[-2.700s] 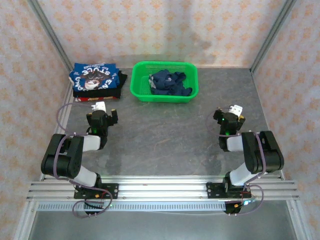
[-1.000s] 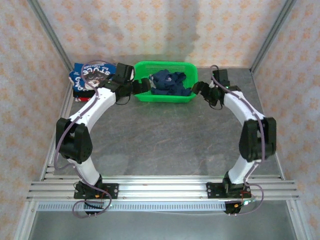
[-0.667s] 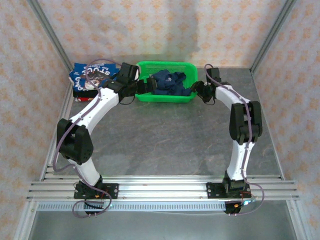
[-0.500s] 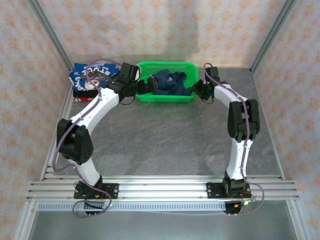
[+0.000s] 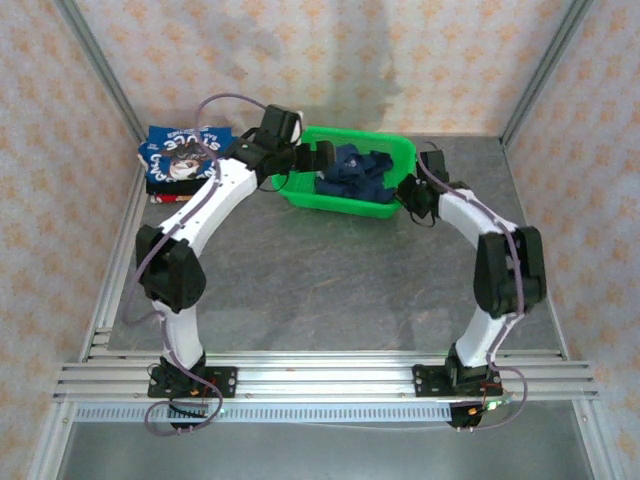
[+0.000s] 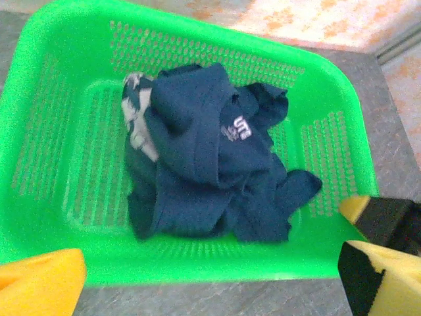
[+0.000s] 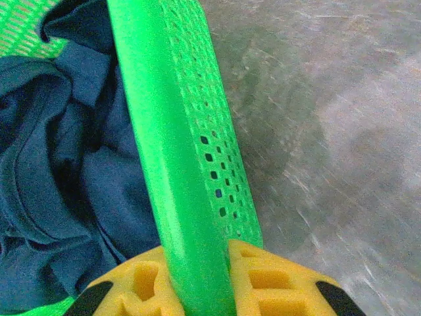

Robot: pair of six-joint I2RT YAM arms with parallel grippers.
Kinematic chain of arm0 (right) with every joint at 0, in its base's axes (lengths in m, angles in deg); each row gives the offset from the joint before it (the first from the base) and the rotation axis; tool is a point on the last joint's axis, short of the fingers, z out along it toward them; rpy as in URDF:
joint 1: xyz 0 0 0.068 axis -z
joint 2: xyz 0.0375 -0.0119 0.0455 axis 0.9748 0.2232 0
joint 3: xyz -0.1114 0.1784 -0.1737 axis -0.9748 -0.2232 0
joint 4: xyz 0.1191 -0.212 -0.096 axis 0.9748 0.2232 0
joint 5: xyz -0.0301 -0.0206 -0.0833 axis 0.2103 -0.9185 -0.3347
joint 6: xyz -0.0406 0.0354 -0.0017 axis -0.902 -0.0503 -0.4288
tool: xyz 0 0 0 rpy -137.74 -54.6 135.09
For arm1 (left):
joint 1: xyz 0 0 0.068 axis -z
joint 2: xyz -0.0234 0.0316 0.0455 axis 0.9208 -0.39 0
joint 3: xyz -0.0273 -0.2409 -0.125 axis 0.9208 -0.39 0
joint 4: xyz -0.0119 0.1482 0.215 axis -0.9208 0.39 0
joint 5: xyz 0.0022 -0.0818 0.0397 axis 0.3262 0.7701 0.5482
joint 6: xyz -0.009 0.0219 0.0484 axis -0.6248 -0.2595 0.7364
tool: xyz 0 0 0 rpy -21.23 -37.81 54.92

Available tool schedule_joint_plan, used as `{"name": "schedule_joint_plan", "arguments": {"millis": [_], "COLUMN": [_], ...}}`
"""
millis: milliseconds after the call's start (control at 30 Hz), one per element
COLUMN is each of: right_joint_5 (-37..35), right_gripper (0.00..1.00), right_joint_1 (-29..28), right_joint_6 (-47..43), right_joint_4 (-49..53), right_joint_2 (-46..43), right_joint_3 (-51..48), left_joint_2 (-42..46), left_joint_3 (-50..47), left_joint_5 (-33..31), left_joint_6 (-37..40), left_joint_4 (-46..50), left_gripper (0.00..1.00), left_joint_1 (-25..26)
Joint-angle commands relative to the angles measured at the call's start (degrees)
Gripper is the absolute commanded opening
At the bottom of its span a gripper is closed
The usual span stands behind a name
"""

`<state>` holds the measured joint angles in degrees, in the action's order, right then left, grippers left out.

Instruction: Fold and stack the t-shirts

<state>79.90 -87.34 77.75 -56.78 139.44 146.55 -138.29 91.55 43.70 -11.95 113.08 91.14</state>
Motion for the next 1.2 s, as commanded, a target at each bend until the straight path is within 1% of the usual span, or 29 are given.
{"name": "schedule_joint_plan", "arguments": {"millis": [0, 67, 233, 333, 433, 500, 600, 900, 1033, 1100, 1133, 1167], "right_joint_5": [-7.0, -9.4, -15.6, -19.7, -21.8, -22.1, -21.3, -20.4, -19.9, -19.6, -19.7, -19.7], "right_gripper": [0.0, 0.0, 0.0, 0.0, 0.0, 0.0, 0.0, 0.0, 0.0, 0.0, 0.0, 0.0], "right_joint_1": [-2.4, -3.7, -7.1, -8.7, -9.0, -9.1, -9.2, -10.7, -10.8, -10.8, -10.8, -10.8], "right_joint_6": [1.2, 3.6, 10.5, 11.7, 12.6, 12.7, 12.6, 13.5, 14.0, 14.0, 14.0, 14.1], "right_joint_4": [3.4, 2.5, -0.3, 1.6, 2.1, 2.6, 2.6, 0.8, -0.2, -0.4, -0.4, -0.4], "right_joint_2": [-9.5, -14.5, -27.3, -32.8, -36.9, -38.0, -38.0, -36.7, -36.4, -36.2, -36.0, -36.0], "right_joint_3": [-7.3, -12.8, -26.1, -29.4, -32.2, -32.9, -33.4, -34.2, -34.7, -34.8, -34.8, -34.8], "left_joint_2": [-3.7, -5.8, -9.3, -10.3, -10.5, -10.6, -11.5, -16.4, -19.4, -20.7, -21.2, -21.9], "left_joint_3": [4.7, 6.2, 6.2, 4.3, 0.5, -1.0, -1.7, -1.6, 0.8, 2.0, 2.6, 3.7], "left_joint_5": [-1.1, -0.4, 5.2, 7.6, 10.1, 10.1, 8.3, 10.9, 10.5, 10.2, 10.1, 10.0], "left_joint_6": [2.7, 1.9, -4.0, -8.9, -14.6, -16.6, -18.8, -27.7, -28.7, -29.4, -29.5, -29.8], "left_joint_4": [6.3, 7.6, 9.9, 10.6, 8.7, 7.6, 7.3, -4.6, -4.4, -5.0, -5.2, -5.2], "left_gripper": [1.0, 1.0, 0.99, 0.98, 0.97, 0.97, 0.97, 0.96, 0.94, 0.89, 0.84, 0.76], "left_joint_1": [2.5, 3.9, 6.1, 7.0, 7.3, 7.5, 7.6, 8.8, 9.1, 9.1, 9.1, 9.1]}}
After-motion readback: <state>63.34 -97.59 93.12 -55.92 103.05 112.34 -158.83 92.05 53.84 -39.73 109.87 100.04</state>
